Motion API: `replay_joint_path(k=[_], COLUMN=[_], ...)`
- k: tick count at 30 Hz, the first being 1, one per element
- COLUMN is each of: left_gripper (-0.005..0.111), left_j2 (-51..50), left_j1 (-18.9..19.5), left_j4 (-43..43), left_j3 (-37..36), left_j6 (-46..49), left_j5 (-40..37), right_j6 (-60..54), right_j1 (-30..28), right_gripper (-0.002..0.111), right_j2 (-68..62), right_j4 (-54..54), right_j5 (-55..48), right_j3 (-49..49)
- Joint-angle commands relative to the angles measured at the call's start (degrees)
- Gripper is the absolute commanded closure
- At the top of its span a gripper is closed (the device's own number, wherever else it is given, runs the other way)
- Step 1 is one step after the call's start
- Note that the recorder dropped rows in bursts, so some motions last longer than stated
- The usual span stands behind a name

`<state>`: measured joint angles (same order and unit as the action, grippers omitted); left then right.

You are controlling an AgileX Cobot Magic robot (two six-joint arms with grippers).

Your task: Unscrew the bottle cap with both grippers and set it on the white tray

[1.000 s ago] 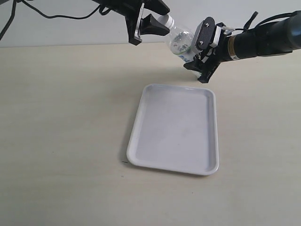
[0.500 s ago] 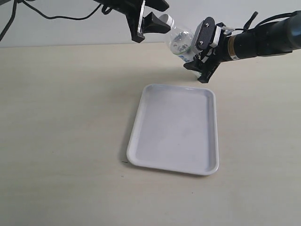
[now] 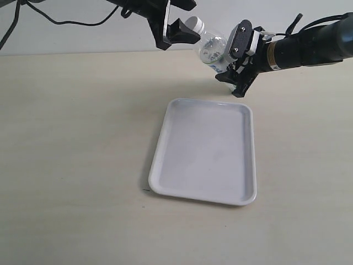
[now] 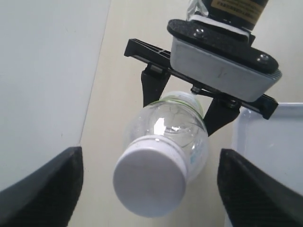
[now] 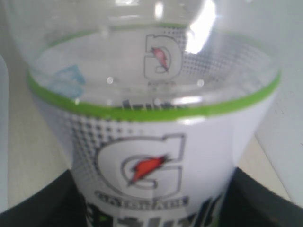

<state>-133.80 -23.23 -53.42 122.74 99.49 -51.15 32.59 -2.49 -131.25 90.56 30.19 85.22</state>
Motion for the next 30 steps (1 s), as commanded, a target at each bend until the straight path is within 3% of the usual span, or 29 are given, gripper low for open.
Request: replay_joint_path(k=[1, 10, 18, 27, 30], left_gripper=[0.031, 0.032, 0.058, 0.06, 0.072], left_j2=[-0.78, -0.76, -0.76, -0.76, -0.76], left_j1=[-0.03, -0.03, -0.03, -0.03, -0.03], left_j4=[-1.09, -1.22, -1.38, -1.97, -2.21], left_j3=[-0.72, -0.72, -0.72, -0.72, -0.72], left_j6=[-0.79, -0.56, -0.56, -0.56, -0.56], left_j5=[0.76, 1.0, 1.0, 1.0, 1.0], right_j6=[0.51, 0.51, 0.51, 0.51, 0.51], right_j1=[-0.17, -0.17, -0.17, -0.17, -0.17], right_gripper=[0.108, 0.108, 0.108, 0.108, 0.108], right_j2=[0.12, 0.12, 0.12, 0.12, 0.12], right_j4=[0.46, 0.46, 0.46, 0.46, 0.46], right_j5=[-0.28, -0.28, -0.28, -0.44, -0.44], right_j3=[-0.15, -0.15, -0.15, -0.15, -0.15])
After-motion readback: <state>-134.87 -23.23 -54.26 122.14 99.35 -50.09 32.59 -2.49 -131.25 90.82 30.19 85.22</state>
